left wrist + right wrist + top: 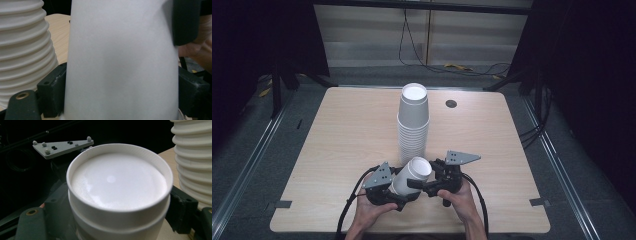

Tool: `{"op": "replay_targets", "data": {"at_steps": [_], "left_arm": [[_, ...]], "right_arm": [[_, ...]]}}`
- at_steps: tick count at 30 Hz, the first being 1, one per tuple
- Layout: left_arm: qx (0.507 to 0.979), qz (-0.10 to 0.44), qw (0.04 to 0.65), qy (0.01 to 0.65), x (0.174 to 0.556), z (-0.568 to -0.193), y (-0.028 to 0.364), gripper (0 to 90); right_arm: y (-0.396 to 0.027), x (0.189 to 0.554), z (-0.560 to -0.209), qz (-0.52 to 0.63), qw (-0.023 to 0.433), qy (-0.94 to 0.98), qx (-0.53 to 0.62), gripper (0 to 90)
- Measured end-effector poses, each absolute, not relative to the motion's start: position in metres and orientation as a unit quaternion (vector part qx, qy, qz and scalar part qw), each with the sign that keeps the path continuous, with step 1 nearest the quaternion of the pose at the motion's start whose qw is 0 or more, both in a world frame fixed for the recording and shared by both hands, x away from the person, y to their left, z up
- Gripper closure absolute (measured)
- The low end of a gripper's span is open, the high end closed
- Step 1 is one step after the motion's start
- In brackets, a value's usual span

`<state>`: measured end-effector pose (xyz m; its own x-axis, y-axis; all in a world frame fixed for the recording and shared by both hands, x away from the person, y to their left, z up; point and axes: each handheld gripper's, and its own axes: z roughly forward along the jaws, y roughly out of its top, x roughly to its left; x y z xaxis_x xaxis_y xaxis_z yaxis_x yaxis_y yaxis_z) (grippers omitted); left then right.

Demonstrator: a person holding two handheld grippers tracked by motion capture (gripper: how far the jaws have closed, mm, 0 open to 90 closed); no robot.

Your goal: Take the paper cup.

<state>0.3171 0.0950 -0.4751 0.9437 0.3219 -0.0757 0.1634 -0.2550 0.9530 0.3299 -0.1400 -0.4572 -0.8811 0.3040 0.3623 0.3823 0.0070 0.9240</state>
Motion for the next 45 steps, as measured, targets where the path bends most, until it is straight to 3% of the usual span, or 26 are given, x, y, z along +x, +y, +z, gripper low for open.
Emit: {"op": "replay_targets", "data": {"at_steps": [17,32,45], "left_arm": [[0.801,0.061,0.575,0.157,0.318,-0.482,0.094,14.6],[0.811,0.064,0.561,0.153,0.315,-0.477,0.099,14.8],[0.829,0.066,0.536,0.148,0.318,-0.477,0.105,14.8]], "right_arm": [[-0.138,0.332,-0.456,-0.635,0.045,-0.728,-0.254,13.4],[-0.14,0.333,-0.45,-0.63,0.023,-0.737,-0.245,14.1],[-0.146,0.325,-0.437,-0.611,-0.025,-0.763,-0.211,13.5]]}}
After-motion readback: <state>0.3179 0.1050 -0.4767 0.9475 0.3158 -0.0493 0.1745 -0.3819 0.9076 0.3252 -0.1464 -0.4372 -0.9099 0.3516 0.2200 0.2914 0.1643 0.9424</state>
